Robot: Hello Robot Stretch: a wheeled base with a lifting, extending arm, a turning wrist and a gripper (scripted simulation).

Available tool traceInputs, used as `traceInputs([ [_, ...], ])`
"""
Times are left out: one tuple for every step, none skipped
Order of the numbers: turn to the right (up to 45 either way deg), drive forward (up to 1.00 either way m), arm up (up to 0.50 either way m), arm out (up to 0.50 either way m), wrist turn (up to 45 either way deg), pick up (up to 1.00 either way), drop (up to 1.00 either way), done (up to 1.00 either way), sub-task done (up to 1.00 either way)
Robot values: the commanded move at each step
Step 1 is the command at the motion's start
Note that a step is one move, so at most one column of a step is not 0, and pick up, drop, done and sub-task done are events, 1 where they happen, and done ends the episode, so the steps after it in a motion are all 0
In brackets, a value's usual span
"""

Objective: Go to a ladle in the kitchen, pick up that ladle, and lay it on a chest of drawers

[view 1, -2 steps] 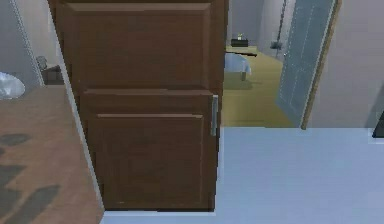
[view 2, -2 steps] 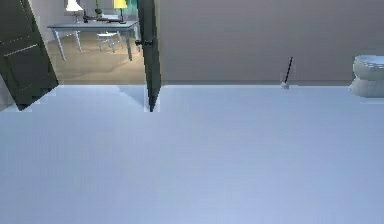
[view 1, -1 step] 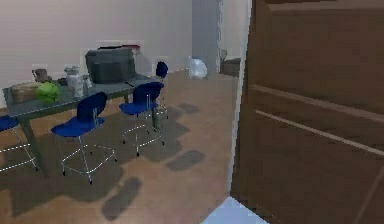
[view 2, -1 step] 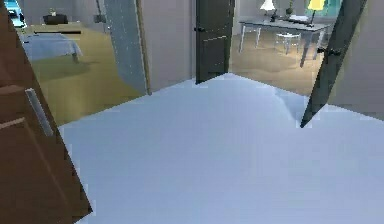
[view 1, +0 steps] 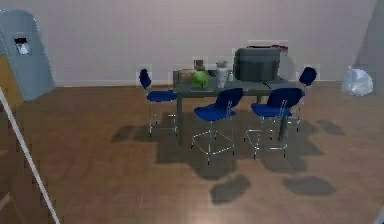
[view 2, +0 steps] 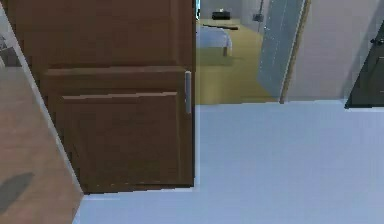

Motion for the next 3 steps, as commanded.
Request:
traceInputs([
  [0.0, 1.0, 0.0, 0.0, 0.0, 0.0, 0.0, 0.0, 0.0],
  [-24.0, 0.0, 0.0, 0.0, 0.0, 0.0, 0.0, 0.0, 0.0],
  [0.0, 0.35, 0.0, 0.0, 0.0, 0.0, 0.0, 0.0, 0.0],
])
